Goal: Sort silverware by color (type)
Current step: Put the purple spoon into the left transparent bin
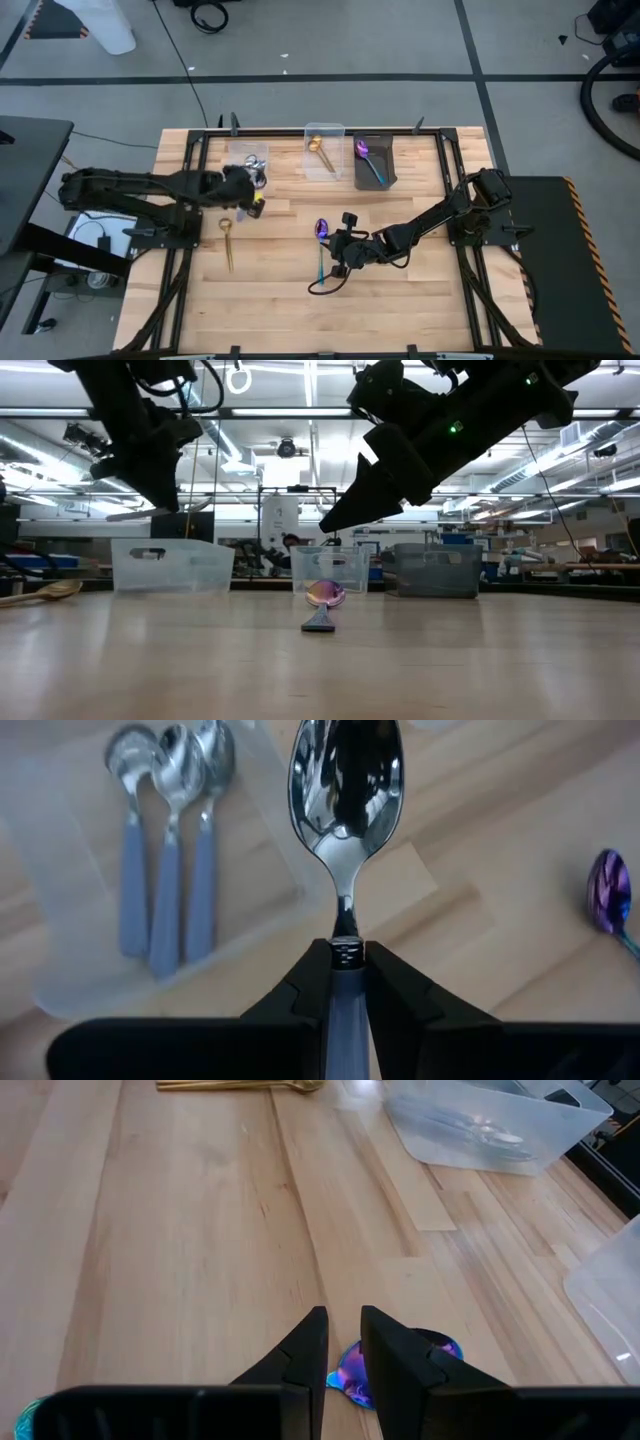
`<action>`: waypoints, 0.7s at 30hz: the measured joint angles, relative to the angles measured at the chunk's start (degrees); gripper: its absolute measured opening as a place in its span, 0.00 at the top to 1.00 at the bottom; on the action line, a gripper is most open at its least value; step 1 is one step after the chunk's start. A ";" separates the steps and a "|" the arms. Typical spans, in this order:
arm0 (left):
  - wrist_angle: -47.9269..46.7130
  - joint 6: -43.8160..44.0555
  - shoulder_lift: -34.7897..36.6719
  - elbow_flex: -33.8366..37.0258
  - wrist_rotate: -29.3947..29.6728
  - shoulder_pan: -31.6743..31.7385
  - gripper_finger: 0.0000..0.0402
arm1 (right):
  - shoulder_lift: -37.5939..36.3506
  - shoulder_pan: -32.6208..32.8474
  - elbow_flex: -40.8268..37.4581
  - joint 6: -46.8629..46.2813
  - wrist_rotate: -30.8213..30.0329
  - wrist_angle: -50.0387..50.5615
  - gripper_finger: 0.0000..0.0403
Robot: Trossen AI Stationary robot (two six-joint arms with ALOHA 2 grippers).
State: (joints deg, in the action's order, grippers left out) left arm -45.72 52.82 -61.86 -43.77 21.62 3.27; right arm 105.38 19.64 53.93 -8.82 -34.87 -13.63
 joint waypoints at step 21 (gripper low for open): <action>2.25 -38.98 -4.74 -7.32 -3.53 28.53 0.86 | 0.00 -0.29 -2.04 -0.20 0.00 -1.65 0.81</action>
State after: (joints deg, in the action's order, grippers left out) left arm -43.47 13.84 -66.60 -51.09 18.09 31.80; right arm 105.38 19.35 51.89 -9.02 -34.87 -15.28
